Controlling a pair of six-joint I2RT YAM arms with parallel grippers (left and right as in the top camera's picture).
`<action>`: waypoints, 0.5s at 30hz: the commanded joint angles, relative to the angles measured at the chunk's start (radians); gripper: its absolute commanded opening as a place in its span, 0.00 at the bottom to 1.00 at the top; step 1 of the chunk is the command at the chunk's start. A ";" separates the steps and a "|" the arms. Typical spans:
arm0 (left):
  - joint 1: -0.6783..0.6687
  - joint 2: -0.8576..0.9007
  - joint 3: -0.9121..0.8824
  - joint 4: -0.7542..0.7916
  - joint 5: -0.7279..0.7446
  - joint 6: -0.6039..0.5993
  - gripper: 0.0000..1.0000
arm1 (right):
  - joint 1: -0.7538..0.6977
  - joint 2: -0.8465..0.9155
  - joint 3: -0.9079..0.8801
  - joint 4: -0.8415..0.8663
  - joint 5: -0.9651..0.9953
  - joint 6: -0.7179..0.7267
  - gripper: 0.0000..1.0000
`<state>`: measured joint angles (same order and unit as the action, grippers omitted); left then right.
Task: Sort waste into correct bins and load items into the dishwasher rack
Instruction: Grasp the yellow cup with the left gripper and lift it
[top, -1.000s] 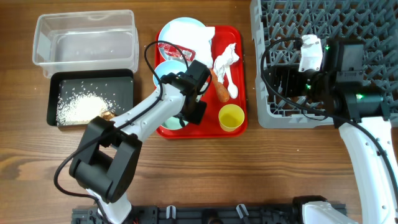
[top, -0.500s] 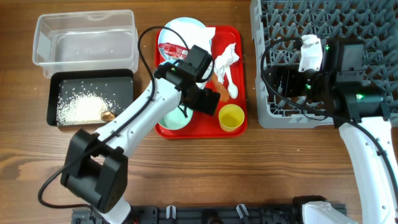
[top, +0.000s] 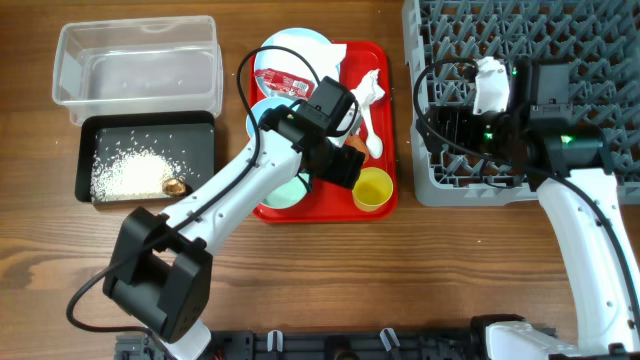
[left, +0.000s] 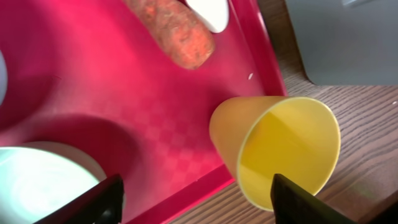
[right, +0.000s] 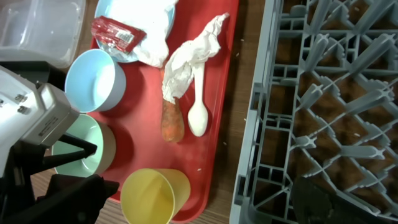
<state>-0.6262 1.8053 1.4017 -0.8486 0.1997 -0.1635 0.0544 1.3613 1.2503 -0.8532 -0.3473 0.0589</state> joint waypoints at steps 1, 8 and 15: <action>-0.031 0.037 0.009 0.024 0.028 0.002 0.72 | 0.000 0.010 0.018 0.001 -0.015 -0.003 0.98; -0.077 0.117 0.009 0.071 0.027 0.001 0.63 | 0.000 0.010 0.018 -0.001 -0.014 -0.003 0.98; -0.069 0.145 0.010 0.073 0.024 -0.008 0.12 | 0.000 0.010 0.018 -0.001 -0.014 -0.004 0.98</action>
<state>-0.7040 1.9446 1.4017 -0.7803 0.2119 -0.1661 0.0544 1.3689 1.2503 -0.8528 -0.3473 0.0589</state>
